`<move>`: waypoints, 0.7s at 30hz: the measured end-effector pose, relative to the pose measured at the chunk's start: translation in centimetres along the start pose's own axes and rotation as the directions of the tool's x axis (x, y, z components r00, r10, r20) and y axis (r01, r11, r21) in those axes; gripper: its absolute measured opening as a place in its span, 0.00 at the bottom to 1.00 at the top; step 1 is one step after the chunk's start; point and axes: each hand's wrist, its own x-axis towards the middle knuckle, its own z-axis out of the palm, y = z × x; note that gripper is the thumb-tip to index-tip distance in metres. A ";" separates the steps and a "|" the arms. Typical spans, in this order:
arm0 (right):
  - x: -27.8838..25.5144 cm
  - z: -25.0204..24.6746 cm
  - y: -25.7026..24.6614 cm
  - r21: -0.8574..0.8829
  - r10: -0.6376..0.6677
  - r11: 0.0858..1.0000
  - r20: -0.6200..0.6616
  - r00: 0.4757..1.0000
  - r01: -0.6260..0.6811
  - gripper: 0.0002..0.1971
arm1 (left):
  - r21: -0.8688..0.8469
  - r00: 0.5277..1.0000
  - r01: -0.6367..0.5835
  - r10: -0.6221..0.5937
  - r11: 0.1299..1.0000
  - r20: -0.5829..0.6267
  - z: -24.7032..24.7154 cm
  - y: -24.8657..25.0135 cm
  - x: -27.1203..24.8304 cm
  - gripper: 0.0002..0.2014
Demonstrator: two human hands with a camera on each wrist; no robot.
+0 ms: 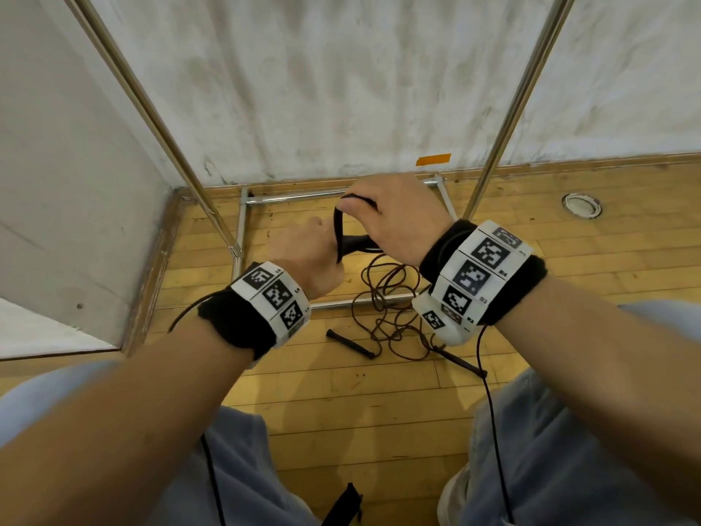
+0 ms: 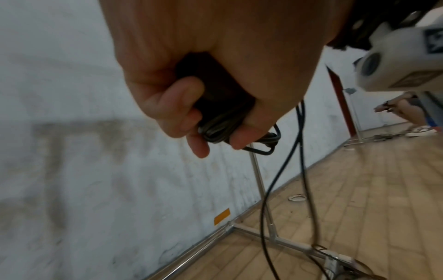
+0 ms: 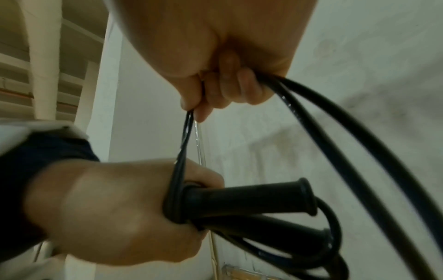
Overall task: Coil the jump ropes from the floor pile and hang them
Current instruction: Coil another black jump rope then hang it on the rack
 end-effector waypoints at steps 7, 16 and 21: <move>0.5 -0.4 1.5 -0.051 0.105 0.993 -0.031 0.994 -0.107 0.19 | -0.070 0.995 -0.103 0.104 0.992 0.009 0.0 1.0 -0.8 0.12; 1.2 -2.3 4.4 0.334 0.346 0.872 0.094 0.934 -0.357 0.15 | -0.249 0.978 -0.199 0.178 0.948 -0.105 -1.6 0.7 -2.0 0.12; 1.1 -2.2 5.2 0.401 0.351 0.809 0.257 0.900 -0.430 0.19 | -0.368 0.959 -0.268 0.210 0.890 -0.190 -2.8 0.1 -2.3 0.17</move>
